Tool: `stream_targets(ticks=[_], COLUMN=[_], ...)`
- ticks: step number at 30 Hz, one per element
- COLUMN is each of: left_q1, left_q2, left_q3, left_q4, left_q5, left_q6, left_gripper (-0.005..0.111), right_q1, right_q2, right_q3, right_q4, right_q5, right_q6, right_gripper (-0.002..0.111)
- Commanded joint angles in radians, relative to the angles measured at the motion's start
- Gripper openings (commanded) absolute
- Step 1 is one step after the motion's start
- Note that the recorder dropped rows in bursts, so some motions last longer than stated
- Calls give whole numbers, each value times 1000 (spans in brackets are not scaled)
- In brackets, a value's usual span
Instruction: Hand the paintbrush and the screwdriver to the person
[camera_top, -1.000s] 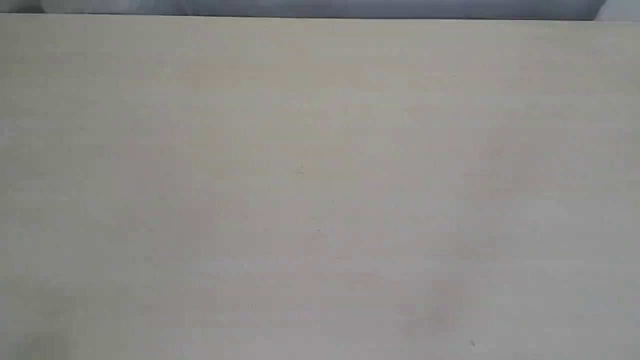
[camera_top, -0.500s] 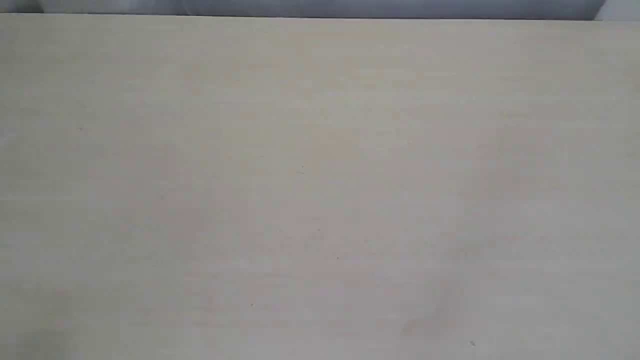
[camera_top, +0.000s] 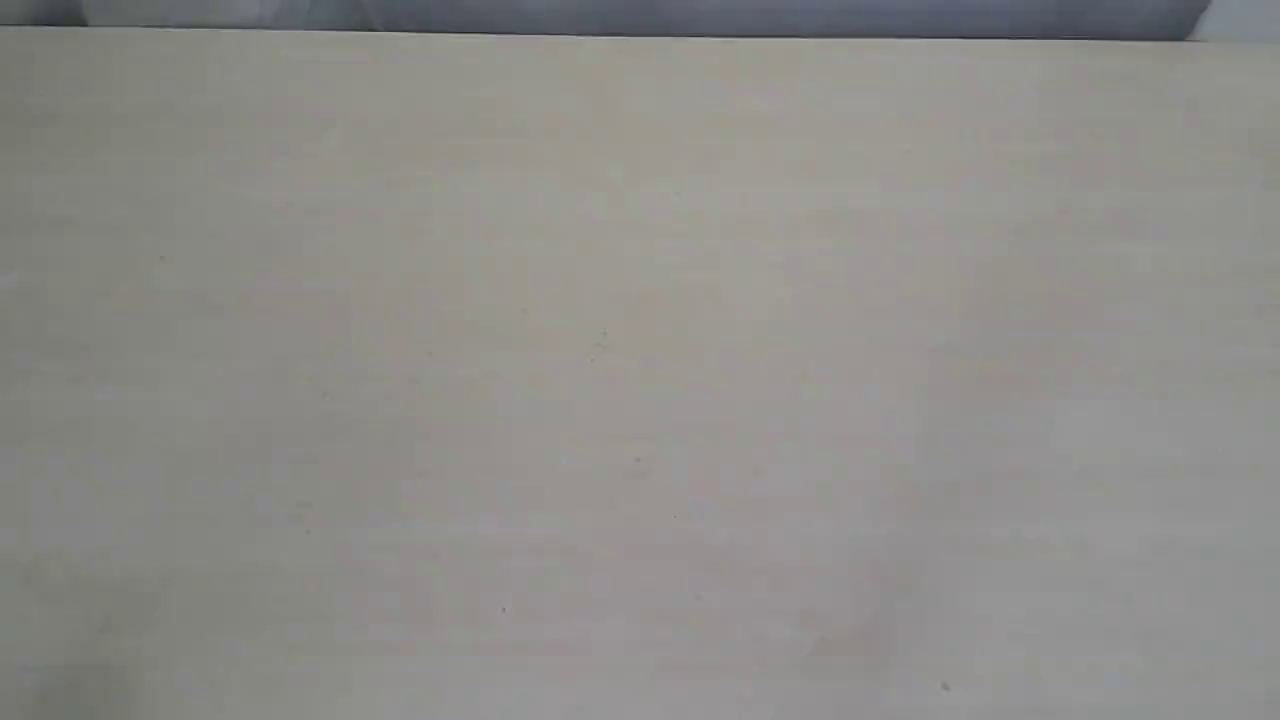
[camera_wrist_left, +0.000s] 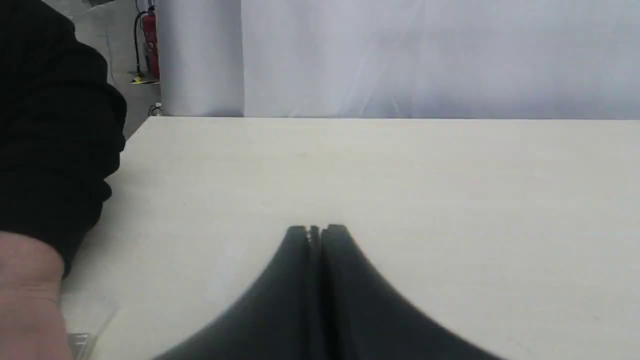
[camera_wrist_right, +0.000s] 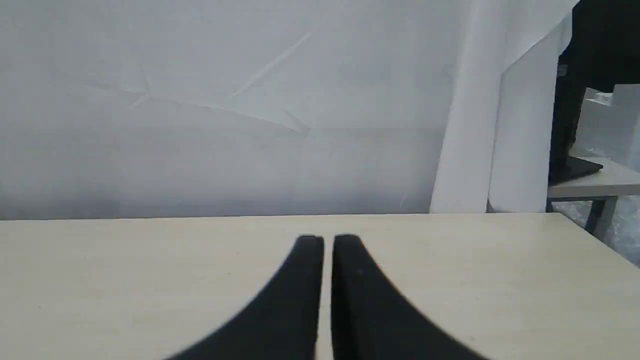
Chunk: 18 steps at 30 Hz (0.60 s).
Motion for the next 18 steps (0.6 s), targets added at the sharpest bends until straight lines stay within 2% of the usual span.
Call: stream_targets(ticks=[1, 12, 18], left_q1=[-6, -6, -6], left_q2=[-2, -2, -2], left_q3=[2, 2, 2], left_q4=[-5, -5, -5], left_q5=[-10, -10, -10], left_q6=[-2, -2, -2], left_gripper=[0, 0, 0], right_q1=[-1, 1, 101], right_q2=[-5, -9, 14], right_q3=[3, 3, 3], right_q4=[4, 16, 12], right_q5=[6, 39, 35], right_q6=[-19, -18, -25], right_gripper=[5, 5, 5])
